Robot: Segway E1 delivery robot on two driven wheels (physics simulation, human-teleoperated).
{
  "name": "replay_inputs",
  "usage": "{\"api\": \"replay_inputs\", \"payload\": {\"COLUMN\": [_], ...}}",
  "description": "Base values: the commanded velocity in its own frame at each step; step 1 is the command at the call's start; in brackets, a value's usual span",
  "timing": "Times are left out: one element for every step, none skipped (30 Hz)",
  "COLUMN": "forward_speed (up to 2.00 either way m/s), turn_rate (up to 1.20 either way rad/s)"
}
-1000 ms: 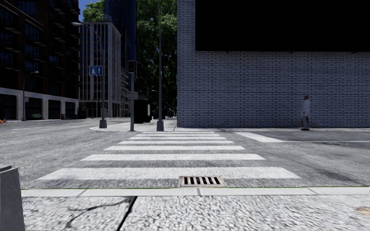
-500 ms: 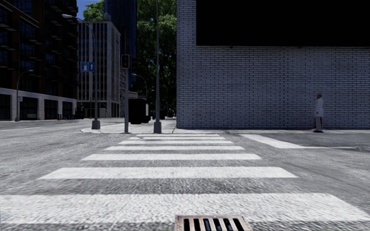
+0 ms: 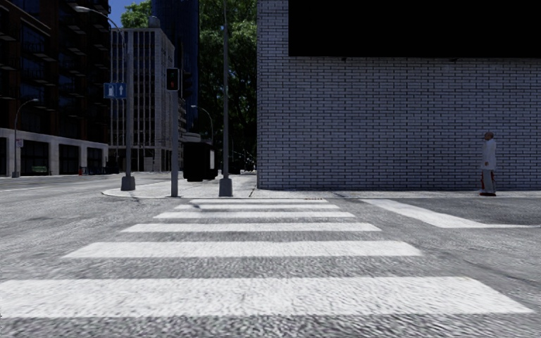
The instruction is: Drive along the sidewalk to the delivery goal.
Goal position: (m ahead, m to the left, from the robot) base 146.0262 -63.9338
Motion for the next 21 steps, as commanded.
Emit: {"api": "replay_inputs", "payload": {"forward_speed": [1.51,1.49,1.48,1.48,1.48,1.48,1.48,1.48,1.48,1.48,1.48,1.48,1.48,1.49,1.49,1.50,1.50,1.51,1.51,1.52,1.52], "turn_rate": [0.00,0.00,0.00,0.00,0.00,0.00,0.00,0.00,0.00,0.00,0.00,0.00,0.00,0.00,0.00,0.00,0.00,0.00,0.00,0.00,0.00]}}
